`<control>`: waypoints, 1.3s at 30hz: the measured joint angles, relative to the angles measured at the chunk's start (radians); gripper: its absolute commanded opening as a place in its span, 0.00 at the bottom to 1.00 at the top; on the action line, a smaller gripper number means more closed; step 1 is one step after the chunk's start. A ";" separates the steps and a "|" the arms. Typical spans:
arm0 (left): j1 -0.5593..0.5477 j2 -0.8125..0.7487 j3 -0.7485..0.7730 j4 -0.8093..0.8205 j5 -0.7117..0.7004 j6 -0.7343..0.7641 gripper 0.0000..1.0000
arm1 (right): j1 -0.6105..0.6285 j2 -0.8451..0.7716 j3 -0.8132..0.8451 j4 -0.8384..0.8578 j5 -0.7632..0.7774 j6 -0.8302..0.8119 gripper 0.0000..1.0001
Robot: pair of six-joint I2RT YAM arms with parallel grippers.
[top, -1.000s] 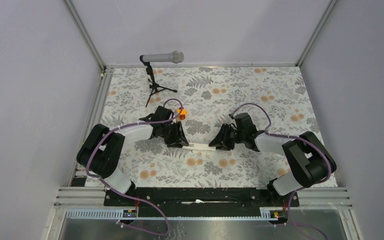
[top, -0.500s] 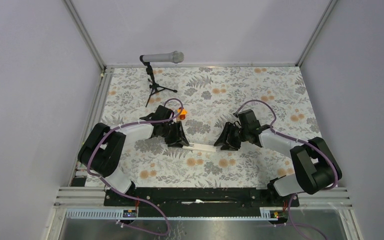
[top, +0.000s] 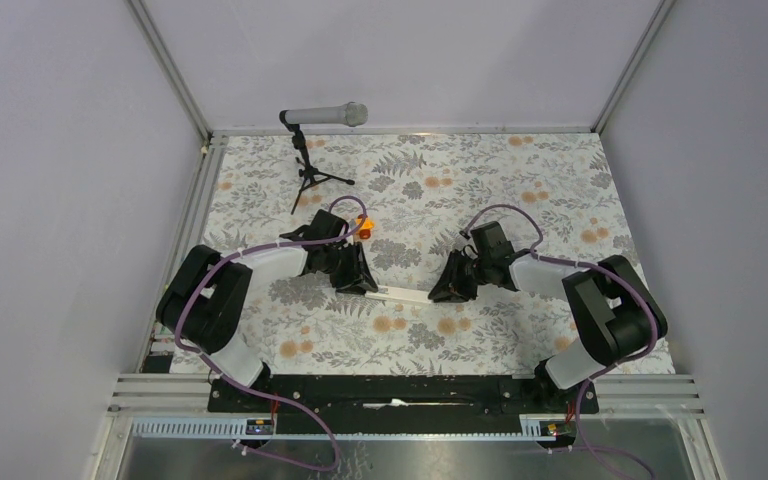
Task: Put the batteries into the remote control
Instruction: Load the battery cover into the remote control.
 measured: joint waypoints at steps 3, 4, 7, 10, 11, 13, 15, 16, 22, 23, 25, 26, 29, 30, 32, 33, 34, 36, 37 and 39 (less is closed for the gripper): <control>0.000 0.000 -0.001 0.001 0.003 0.000 0.25 | 0.000 0.005 0.000 0.010 -0.005 0.000 0.24; 0.001 0.000 -0.001 0.002 0.003 0.000 0.23 | 0.000 0.006 0.000 0.015 -0.007 0.000 0.22; 0.002 0.000 -0.003 0.006 0.008 -0.002 0.15 | 0.000 0.014 0.000 0.039 -0.017 0.003 0.15; 0.005 0.000 -0.009 0.018 0.017 -0.005 0.10 | 0.000 0.020 -0.002 0.055 -0.026 0.009 0.13; 0.006 0.000 -0.010 0.019 0.019 -0.006 0.09 | -0.001 0.021 -0.004 0.059 -0.030 0.011 0.13; 0.008 0.000 -0.015 0.027 0.026 -0.006 0.08 | -0.001 0.023 -0.008 0.067 -0.034 0.018 0.14; 0.012 0.000 -0.022 0.038 0.034 -0.009 0.06 | -0.001 0.024 -0.010 0.074 -0.037 0.024 0.15; 0.013 0.000 -0.024 0.042 0.037 -0.011 0.05 | -0.001 0.026 -0.012 0.080 -0.040 0.027 0.15; 0.023 0.000 -0.055 0.092 0.061 -0.027 0.00 | 0.000 0.034 -0.027 0.116 -0.050 0.065 0.19; 0.024 0.000 -0.057 0.097 0.064 -0.027 0.00 | 0.000 0.037 -0.027 0.118 -0.051 0.072 0.20; 0.026 -0.001 -0.062 0.106 0.068 -0.029 0.00 | 0.002 0.043 -0.027 0.121 -0.050 0.083 0.24; 0.026 -0.004 -0.064 0.108 0.070 -0.030 0.00 | 0.005 0.046 -0.026 0.121 -0.046 0.089 0.24; 0.027 -0.006 -0.071 0.120 0.072 -0.030 0.00 | 0.023 0.048 -0.020 0.113 -0.015 0.106 0.24; 0.028 -0.006 -0.074 0.124 0.074 -0.030 0.00 | 0.031 0.048 -0.017 0.107 -0.001 0.113 0.23; 0.032 -0.010 -0.082 0.135 0.079 -0.030 0.00 | 0.048 0.045 -0.005 0.087 0.031 0.124 0.21; 0.035 -0.011 -0.087 0.141 0.082 -0.031 0.00 | 0.056 0.044 0.003 0.077 0.047 0.129 0.21; 0.038 -0.012 -0.090 0.146 0.085 -0.031 0.00 | 0.065 0.044 0.011 0.064 0.061 0.132 0.21; 0.045 -0.012 -0.094 0.151 0.094 -0.030 0.00 | 0.082 0.044 0.029 0.039 0.092 0.140 0.20; 0.048 -0.012 -0.094 0.151 0.097 -0.030 0.00 | 0.091 0.045 0.037 0.029 0.108 0.142 0.20; 0.053 -0.012 -0.094 0.149 0.101 -0.028 0.00 | 0.108 0.046 0.054 0.008 0.137 0.147 0.22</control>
